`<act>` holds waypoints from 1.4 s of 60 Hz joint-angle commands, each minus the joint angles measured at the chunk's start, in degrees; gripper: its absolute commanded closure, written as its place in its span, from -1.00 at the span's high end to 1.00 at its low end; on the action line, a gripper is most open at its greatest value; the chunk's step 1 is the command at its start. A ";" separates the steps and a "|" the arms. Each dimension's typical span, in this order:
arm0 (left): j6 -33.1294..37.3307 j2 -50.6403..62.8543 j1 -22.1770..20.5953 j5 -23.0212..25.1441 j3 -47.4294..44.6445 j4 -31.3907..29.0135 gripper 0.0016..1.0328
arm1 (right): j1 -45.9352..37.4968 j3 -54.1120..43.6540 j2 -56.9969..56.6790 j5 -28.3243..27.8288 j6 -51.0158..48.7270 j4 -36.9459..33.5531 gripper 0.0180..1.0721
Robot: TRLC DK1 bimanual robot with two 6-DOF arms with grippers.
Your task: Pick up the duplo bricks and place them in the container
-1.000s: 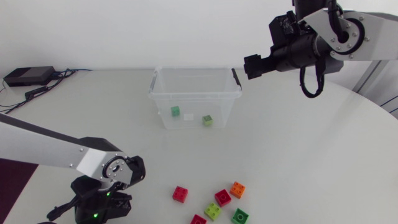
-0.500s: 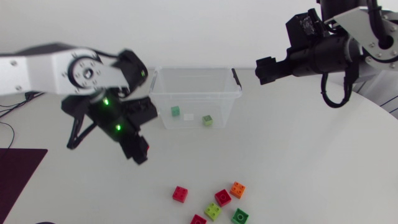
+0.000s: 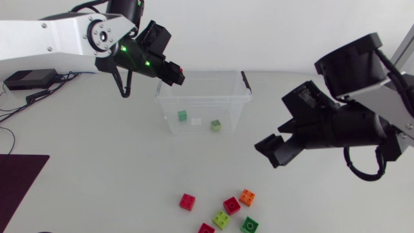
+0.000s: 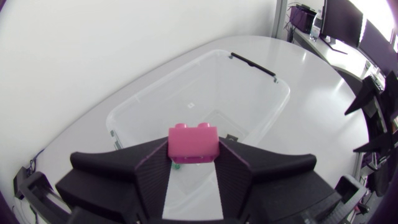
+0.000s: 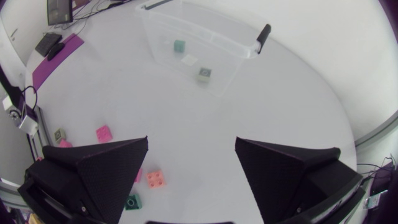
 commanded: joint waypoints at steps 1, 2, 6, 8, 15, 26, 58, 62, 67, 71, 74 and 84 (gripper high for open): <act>-1.90 3.92 0.23 0.68 3.58 3.50 -0.57 | 0.60 -2.96 -0.34 -2.01 -1.44 -1.91 0.93; -1.90 4.01 0.23 0.68 3.58 3.59 -0.56 | 0.60 -3.05 -0.34 -2.10 -1.52 -2.09 0.93; -2.08 8.49 0.32 0.68 7.62 5.34 -0.56 | 2.00 -5.95 0.71 -2.18 -3.19 -3.49 0.93; -2.17 10.25 0.40 0.68 9.56 5.43 -0.54 | 2.88 -6.83 1.94 -2.10 -3.37 -4.02 0.93; -3.40 14.47 0.58 0.68 13.86 6.93 -0.54 | 5.17 -9.20 6.25 -1.13 -4.07 -3.67 0.93; -3.75 17.90 0.40 0.59 17.12 6.84 0.64 | 9.39 -11.04 13.63 2.39 -4.60 1.34 0.93; 8.29 -11.99 3.31 -2.57 -9.78 -17.68 0.88 | 10.53 -9.37 26.91 3.35 -8.03 9.87 0.57; 10.40 -14.62 3.57 -3.80 -13.12 -21.81 0.86 | 10.79 -9.46 27.17 3.26 -8.12 9.87 0.38; 12.34 -16.73 3.48 -4.50 -16.63 -26.56 0.86 | 11.32 -9.73 27.34 3.18 -8.38 10.13 0.00; 14.01 -17.61 3.39 -4.86 -19.45 -31.74 0.83 | 11.32 -9.90 26.91 3.00 -8.47 9.87 -0.26; 14.80 -17.61 2.78 -4.86 -22.17 -35.61 0.80 | 11.23 -9.64 25.94 3.00 -8.56 8.29 -0.32; 16.03 -16.47 -1.44 -4.86 -30.17 -43.26 0.77 | 10.88 -7.97 19.08 3.79 -8.12 3.10 -0.42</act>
